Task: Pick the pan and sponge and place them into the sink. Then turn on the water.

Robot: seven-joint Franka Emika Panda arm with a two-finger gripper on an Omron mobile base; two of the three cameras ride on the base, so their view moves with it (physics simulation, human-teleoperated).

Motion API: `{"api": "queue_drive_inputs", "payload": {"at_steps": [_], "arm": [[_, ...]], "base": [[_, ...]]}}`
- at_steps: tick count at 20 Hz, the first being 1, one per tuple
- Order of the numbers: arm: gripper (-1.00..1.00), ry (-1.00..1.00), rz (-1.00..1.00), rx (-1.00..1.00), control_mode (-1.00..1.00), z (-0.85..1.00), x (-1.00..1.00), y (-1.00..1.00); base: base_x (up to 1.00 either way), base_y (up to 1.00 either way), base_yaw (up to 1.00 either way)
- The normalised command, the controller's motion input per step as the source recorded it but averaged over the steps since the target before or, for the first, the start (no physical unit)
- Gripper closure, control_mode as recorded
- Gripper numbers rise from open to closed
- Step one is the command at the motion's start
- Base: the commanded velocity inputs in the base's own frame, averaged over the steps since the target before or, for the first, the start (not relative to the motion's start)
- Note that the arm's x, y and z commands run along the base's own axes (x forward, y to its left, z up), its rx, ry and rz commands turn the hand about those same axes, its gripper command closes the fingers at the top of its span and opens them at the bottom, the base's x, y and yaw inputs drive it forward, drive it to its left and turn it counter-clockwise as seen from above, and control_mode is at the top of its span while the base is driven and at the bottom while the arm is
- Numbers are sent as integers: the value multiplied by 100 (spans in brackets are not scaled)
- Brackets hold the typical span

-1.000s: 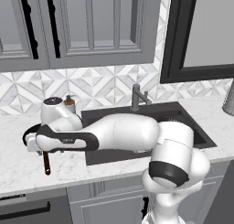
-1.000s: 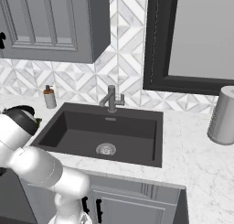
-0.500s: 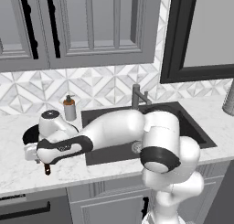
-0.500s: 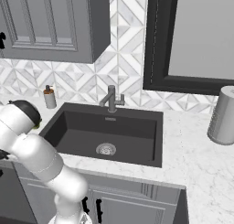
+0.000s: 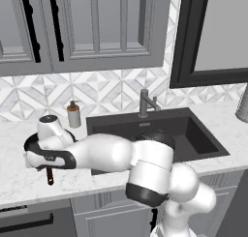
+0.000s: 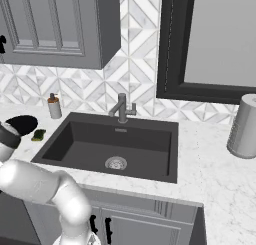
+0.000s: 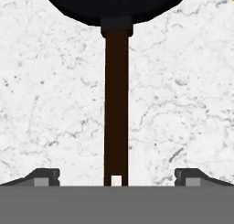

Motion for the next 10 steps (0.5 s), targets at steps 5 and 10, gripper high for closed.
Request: {"api": "queue_drive_inputs", "payload": {"at_steps": [5, 10], "arm": [[-100, 0, 0, 0, -100, -35, 10, 0], [-100, 0, 0, 0, -100, -34, 1, 0]], "base": [[0, 0, 0], [0, 0, 0]]}}
